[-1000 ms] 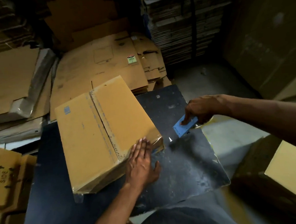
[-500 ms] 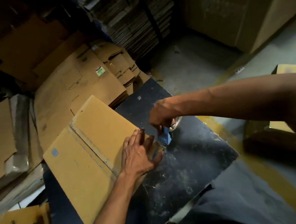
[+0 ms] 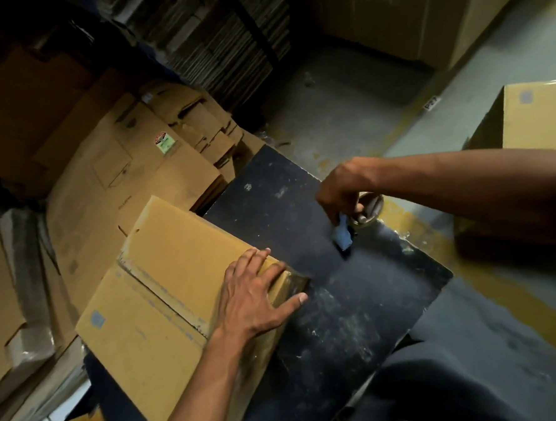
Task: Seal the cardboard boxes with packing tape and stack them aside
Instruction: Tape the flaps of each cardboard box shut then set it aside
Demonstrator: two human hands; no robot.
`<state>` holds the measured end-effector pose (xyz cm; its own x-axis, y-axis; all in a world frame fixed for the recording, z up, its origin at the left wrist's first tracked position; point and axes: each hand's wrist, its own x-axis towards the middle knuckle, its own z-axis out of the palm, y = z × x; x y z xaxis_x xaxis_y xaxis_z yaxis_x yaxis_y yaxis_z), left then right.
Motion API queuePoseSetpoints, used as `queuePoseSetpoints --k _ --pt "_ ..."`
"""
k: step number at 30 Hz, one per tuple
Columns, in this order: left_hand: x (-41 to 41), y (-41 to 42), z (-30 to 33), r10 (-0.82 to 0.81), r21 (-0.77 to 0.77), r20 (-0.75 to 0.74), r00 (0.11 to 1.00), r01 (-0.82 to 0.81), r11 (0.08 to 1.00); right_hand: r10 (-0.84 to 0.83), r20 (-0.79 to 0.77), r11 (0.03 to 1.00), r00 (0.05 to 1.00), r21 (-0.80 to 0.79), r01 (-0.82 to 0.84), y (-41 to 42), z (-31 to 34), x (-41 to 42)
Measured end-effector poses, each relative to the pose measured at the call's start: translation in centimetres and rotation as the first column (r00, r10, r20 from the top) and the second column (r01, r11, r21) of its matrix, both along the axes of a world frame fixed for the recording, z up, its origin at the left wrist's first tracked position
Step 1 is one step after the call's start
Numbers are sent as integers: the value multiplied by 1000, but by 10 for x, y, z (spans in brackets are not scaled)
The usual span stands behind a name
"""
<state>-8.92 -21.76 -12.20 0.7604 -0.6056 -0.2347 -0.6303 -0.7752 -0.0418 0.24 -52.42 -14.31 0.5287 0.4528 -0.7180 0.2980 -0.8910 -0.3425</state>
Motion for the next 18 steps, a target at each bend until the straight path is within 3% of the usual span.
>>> queuePoseSetpoints --k 3,7,10,13,15,18 --pt "9 -4 -1 -51 2 1 999 51 999 28 -46 1000 999 13 -27 -10 -20 0" --pt "17 0 -11 17 -174 -21 1000 -20 985 -211 -61 961 976 170 218 -24 -49 -6" --pt "29 5 -17 123 -333 22 992 -109 937 -344 -127 881 930 300 367 -31 -70 -7" --pt "42 5 -26 228 -353 72 971 -189 916 -471 -187 775 862 379 506 -33 -92 -12" --pt "45 5 -33 273 -317 80 959 -236 919 -479 -129 774 868 405 487 -28 -103 -16" --pt "41 1 -43 307 -277 106 946 -268 923 -412 121 872 903 341 352 -21 -109 -26"
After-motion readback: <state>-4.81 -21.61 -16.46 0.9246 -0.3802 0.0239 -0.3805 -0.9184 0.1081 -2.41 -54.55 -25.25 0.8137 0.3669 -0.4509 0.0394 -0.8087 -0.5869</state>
